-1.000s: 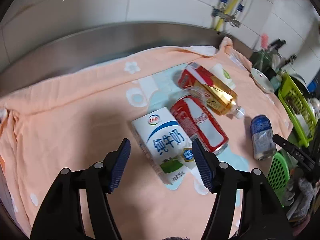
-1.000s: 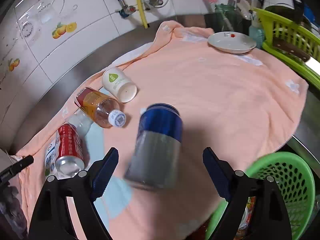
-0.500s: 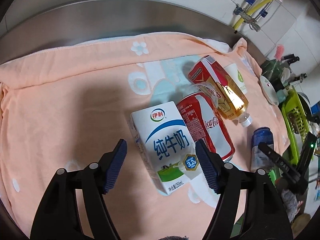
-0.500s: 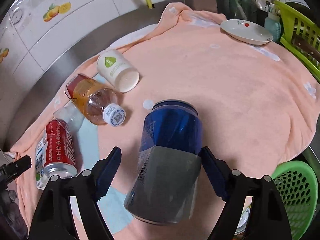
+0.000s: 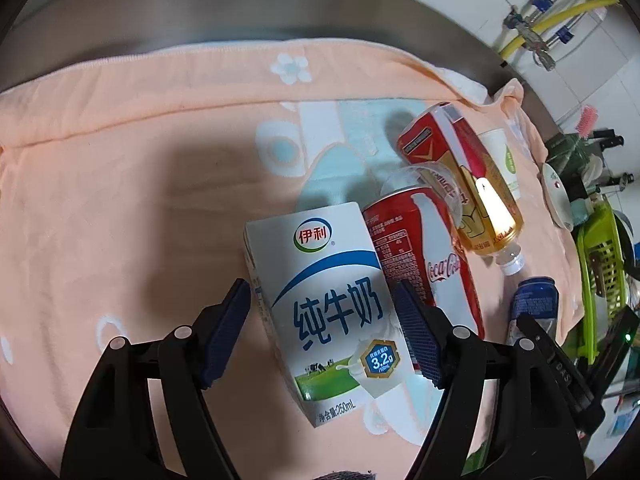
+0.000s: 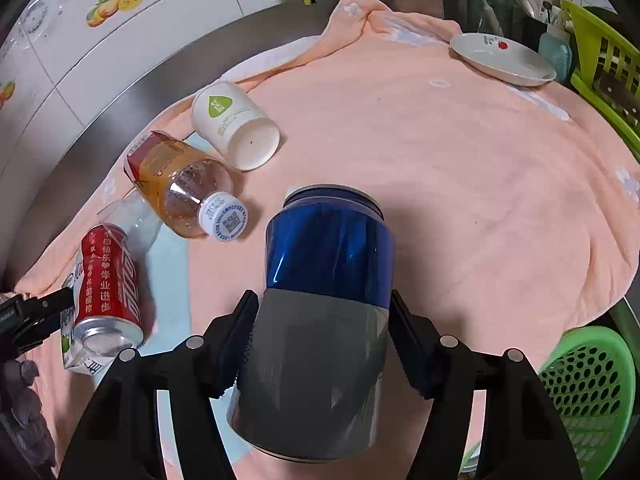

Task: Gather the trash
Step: 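Grasp the white milk carton with the left gripper, then release the blue can into the green basket with the right gripper while the left gripper carries the carton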

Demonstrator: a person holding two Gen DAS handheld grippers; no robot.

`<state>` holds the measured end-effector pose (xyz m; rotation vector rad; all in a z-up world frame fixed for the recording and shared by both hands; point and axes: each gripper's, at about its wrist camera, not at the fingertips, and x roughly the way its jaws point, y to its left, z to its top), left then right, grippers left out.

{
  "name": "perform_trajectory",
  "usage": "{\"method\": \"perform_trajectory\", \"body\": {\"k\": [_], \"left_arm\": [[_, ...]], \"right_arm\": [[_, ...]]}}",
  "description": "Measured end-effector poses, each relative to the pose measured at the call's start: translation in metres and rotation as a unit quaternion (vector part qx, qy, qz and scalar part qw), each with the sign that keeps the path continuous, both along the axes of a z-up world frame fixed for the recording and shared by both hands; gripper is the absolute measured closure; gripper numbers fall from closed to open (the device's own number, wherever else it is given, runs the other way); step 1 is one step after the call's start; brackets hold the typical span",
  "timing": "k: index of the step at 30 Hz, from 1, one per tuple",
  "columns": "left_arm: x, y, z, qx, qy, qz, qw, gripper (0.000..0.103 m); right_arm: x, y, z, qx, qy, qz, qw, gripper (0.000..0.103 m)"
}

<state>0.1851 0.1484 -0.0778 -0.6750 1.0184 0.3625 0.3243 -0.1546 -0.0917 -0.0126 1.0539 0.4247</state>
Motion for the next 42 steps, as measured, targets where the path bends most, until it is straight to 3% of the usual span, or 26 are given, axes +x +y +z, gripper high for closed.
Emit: {"method": "perform_trajectory", "body": {"k": [29, 42], "left_arm": [[0.01, -0.008, -0.009, 0.022, 0.018, 0.009, 0.9996, 0.029], [-0.006, -0.018, -0.004, 0.042, 0.016, -0.037, 0.9983, 0.032]], "right_arm": [[-0.012, 0.004, -0.001, -0.008, -0.003, 0.021, 1.0, 0.044], [-0.033, -0.009, 0.01, 0.025, -0.017, 0.013, 0.999, 0.044]]}}
